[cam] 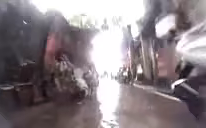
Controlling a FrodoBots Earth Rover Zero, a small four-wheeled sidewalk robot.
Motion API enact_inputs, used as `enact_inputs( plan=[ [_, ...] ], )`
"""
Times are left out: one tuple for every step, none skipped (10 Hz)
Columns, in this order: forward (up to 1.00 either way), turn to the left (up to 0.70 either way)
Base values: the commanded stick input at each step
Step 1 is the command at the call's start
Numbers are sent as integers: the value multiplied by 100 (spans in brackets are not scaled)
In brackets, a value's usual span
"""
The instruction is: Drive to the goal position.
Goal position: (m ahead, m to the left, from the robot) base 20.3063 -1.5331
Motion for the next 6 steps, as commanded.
enact_inputs(
  plan=[
    [99, 0],
    [99, 0],
    [99, 0],
    [99, 0],
    [99, -28],
    [99, -38]
  ],
)
